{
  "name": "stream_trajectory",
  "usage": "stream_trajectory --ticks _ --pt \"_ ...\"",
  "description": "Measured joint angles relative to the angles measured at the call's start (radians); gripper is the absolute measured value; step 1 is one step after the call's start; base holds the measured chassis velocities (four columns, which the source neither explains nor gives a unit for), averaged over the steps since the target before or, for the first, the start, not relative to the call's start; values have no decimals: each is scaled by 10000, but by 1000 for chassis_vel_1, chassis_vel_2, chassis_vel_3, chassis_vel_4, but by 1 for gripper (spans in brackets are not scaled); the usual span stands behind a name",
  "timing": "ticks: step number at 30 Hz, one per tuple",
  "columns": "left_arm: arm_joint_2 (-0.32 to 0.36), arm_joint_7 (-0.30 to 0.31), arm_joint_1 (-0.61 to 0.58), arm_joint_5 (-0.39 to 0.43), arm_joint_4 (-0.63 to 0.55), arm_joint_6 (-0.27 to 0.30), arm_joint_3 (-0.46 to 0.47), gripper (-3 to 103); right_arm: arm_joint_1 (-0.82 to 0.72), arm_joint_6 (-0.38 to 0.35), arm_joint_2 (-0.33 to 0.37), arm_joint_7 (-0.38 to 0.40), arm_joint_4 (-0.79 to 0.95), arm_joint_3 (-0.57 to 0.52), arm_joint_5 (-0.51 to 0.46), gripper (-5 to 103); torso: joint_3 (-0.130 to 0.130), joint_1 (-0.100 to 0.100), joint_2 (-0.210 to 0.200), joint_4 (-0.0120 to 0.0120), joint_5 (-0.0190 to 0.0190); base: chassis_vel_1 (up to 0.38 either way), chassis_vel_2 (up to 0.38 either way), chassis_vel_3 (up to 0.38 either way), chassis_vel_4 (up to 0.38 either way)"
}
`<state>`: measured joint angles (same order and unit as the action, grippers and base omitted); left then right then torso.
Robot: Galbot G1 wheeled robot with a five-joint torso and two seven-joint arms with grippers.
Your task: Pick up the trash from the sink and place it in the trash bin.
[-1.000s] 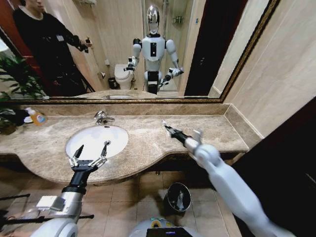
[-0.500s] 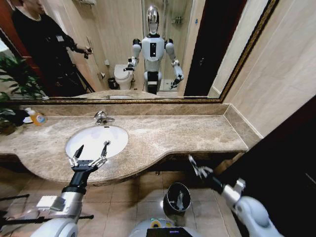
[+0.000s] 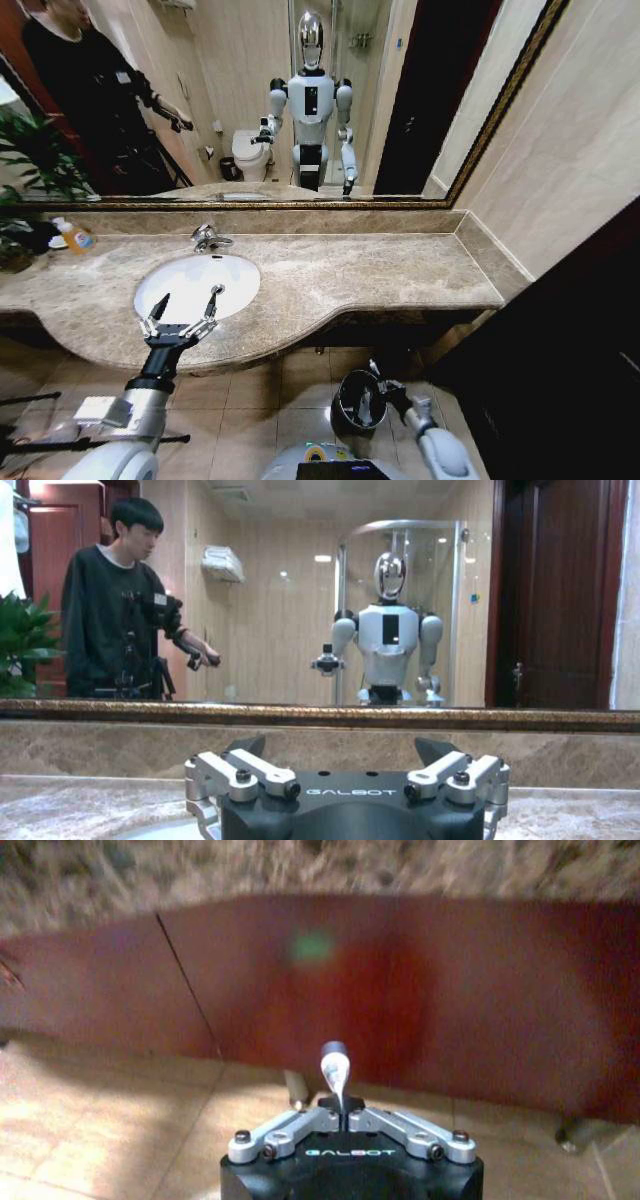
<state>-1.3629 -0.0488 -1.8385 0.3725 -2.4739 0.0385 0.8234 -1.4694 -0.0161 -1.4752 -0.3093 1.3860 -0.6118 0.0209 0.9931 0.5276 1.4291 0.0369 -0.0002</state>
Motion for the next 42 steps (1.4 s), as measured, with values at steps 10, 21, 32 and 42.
stream_trajectory --ticks 10,21,32,42 --pt "0 0 0 0 0 0 0 100 -6 1214 -619 194 -746 23 845 24 0 0 0 0 1 0 0 0 0" --pt "0 0 0 0 0 0 0 100 -557 1371 -347 -393 463 -422 48 61 0 0 0 0 2 0 0 0 0" --pt "0 0 0 0 -1 1 0 100 -2538 2527 93 934 3881 -2272 -3410 99 -1 -1 0 -3 4 0 0 0 0" --pt "0 1 0 0 0 0 0 100 -1865 920 27 2955 7368 -2226 -3810 100 0 -1 0 -1 4 0 0 0 0"
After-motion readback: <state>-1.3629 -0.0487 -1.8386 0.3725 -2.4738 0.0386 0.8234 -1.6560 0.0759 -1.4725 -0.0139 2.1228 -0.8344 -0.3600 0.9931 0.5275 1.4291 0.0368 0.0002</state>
